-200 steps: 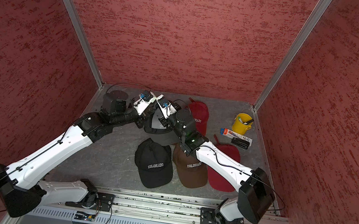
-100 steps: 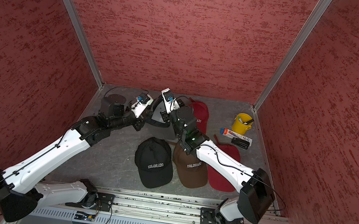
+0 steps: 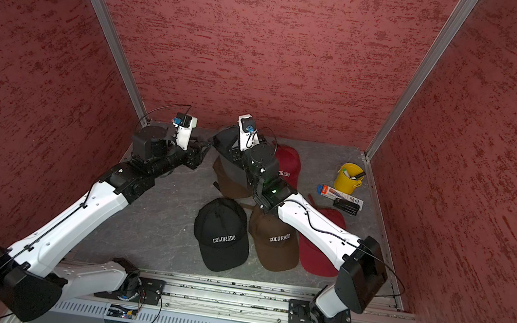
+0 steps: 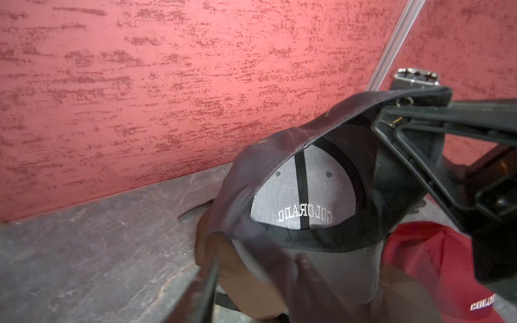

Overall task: Open the adjustable buckle of the baseball cap
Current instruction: Pull the adjustable strap on the baseball cap, then place the baseball cap at the center of the board.

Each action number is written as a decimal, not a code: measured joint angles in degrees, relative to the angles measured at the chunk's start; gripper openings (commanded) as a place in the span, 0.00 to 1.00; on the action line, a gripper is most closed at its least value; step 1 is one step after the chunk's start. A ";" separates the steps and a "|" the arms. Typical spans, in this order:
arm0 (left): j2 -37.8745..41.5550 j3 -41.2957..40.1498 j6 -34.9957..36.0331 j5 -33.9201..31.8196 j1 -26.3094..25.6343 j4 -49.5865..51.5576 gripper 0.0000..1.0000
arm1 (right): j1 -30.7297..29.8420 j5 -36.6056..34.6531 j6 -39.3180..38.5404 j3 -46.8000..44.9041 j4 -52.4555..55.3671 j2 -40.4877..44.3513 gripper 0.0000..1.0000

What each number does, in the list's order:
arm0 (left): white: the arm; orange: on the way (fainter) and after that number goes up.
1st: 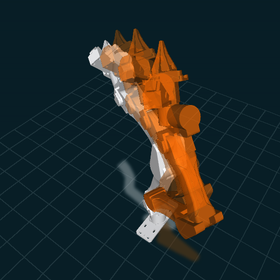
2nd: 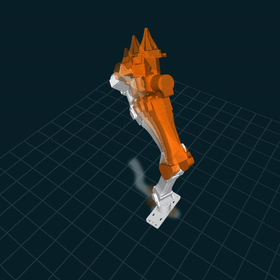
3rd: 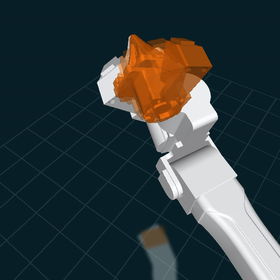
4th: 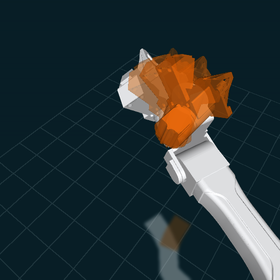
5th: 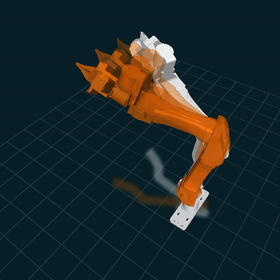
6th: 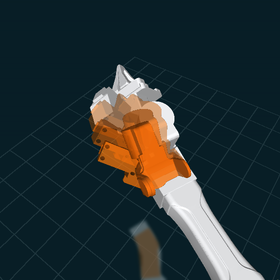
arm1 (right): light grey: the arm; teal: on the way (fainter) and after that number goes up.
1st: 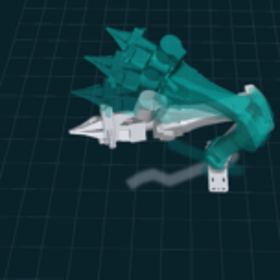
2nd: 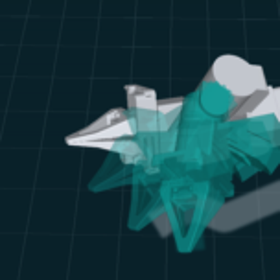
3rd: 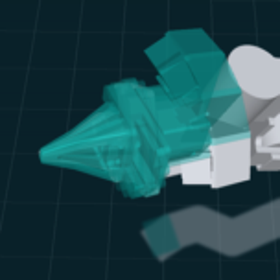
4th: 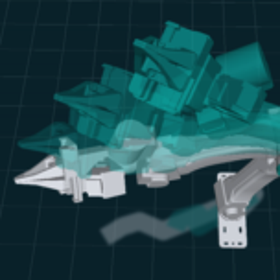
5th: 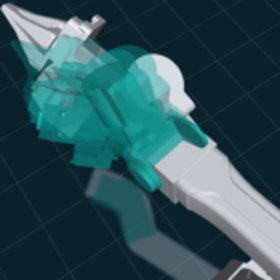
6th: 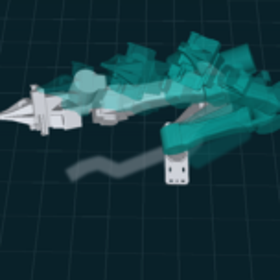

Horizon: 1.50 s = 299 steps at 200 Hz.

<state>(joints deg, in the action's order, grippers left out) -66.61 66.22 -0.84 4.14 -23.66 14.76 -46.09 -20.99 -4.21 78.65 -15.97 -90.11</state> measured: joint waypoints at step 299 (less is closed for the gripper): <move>-13.00 -14.56 -7.61 -16.09 -18.73 -36.17 0.51 | 0.00 -3.80 15.50 14.62 9.70 -7.10 0.00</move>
<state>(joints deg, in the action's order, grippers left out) -79.61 51.66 -8.45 -11.94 -42.39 -21.41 -46.09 -24.80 11.29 93.27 -6.26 -97.21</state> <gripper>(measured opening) 0.578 0.048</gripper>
